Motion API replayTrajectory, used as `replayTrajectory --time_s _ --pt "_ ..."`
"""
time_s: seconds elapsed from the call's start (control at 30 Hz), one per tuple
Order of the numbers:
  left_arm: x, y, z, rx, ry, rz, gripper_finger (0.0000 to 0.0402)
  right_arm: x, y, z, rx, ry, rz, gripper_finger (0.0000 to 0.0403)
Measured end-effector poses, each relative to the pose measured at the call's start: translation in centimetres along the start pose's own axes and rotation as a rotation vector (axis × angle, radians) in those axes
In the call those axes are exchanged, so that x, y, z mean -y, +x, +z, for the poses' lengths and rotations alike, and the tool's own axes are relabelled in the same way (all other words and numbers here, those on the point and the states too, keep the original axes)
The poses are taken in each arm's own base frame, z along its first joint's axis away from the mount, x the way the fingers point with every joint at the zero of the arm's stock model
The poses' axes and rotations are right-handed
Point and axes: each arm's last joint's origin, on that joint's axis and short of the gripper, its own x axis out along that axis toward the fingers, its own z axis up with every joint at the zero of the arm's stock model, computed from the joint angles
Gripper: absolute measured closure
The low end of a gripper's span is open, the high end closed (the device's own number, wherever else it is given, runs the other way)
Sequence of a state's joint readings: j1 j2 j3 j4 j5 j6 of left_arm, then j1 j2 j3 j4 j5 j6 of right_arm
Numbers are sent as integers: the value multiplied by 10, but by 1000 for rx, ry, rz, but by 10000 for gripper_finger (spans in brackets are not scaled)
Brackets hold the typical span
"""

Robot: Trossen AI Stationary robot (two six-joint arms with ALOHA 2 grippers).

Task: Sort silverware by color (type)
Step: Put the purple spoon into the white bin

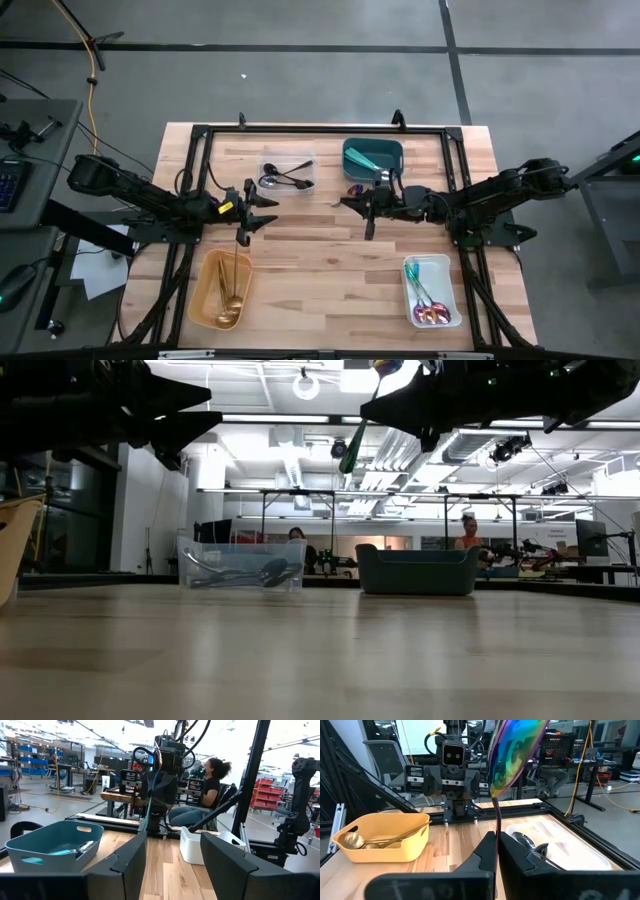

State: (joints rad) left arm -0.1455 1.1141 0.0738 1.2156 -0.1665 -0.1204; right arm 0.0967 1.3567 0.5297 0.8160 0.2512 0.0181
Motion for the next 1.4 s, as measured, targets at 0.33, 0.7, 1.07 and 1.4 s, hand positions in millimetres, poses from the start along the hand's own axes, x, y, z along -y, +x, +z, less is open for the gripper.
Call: replayTrajectory --time_s 0.33,0.7,1.07,1.4 --pt "1 0 0 -3 -36 -32 222 0 0 2 20 5 1 402" --pt "1 0 0 -2 -44 -36 222 0 0 2 21 1 0 402" --pt "1 0 0 -2 -44 -37 222 -3 0 4 35 -10 26 402" --pt "1 0 0 -8 -69 -36 222 -52 13 48 -224 -177 163 402"
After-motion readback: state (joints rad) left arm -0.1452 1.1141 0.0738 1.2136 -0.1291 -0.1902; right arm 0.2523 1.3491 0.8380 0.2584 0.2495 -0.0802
